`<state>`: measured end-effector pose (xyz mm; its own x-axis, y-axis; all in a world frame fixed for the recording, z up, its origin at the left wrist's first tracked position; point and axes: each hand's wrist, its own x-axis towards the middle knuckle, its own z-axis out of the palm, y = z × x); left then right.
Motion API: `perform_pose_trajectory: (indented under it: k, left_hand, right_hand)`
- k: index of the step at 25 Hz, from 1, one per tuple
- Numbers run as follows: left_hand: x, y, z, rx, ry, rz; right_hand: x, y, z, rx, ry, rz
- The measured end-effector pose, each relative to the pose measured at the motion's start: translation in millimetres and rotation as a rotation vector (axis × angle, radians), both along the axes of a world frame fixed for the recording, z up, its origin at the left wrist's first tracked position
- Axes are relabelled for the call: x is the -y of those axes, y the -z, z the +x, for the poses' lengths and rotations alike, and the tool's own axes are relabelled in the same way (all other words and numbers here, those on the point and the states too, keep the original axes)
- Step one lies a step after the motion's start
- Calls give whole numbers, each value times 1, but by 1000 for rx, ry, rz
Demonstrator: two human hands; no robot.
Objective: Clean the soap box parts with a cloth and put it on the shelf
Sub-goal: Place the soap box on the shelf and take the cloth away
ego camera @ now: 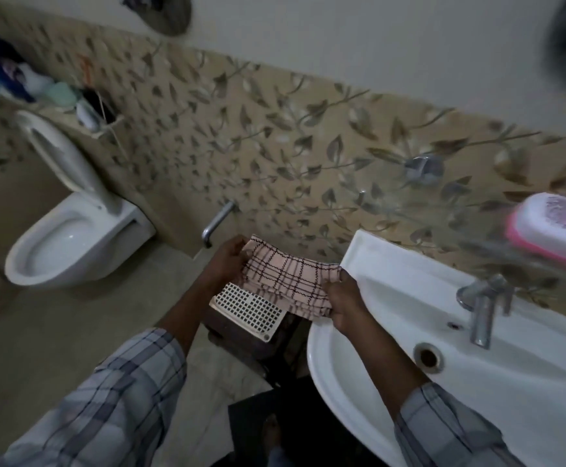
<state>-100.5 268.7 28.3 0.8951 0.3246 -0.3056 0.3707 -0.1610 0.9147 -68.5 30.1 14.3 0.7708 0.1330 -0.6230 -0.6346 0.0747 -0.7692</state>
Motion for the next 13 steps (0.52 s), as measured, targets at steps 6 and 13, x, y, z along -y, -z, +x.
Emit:
perform_pose_trajectory:
  k: [6, 13]
  left_hand:
    - [-93, 124, 3, -174, -58, 158]
    - [-128, 279, 14, -203, -35, 432]
  right_hand:
    - [-118, 128, -12, -116, 61, -137]
    - [-171, 265, -1, -113, 97, -390]
